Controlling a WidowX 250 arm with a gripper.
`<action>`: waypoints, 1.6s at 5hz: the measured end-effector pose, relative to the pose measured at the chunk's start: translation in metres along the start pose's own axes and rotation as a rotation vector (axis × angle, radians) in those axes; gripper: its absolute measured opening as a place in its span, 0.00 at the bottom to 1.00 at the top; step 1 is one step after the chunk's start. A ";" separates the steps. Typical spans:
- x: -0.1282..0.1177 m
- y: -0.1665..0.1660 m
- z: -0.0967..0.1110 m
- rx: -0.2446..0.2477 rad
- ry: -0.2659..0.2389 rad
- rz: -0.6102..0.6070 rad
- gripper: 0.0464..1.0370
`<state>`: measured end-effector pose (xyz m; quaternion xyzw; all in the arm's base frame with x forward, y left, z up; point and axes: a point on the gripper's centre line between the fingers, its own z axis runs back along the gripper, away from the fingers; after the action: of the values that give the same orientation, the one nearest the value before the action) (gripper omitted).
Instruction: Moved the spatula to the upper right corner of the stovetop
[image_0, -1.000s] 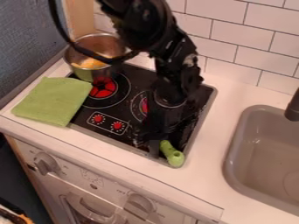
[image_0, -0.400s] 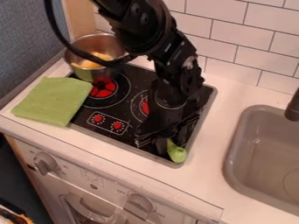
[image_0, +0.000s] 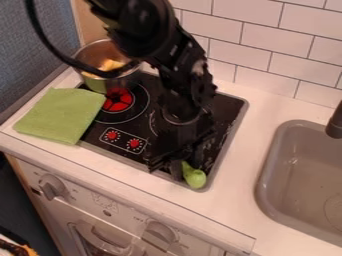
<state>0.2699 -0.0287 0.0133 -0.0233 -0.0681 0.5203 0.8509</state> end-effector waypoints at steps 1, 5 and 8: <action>0.008 -0.006 0.018 -0.057 -0.035 0.071 0.28; 0.046 -0.097 0.041 -0.200 -0.050 0.249 0.28; 0.055 -0.135 -0.013 -0.128 -0.056 0.241 0.28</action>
<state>0.4159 -0.0409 0.0208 -0.0710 -0.1215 0.6139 0.7767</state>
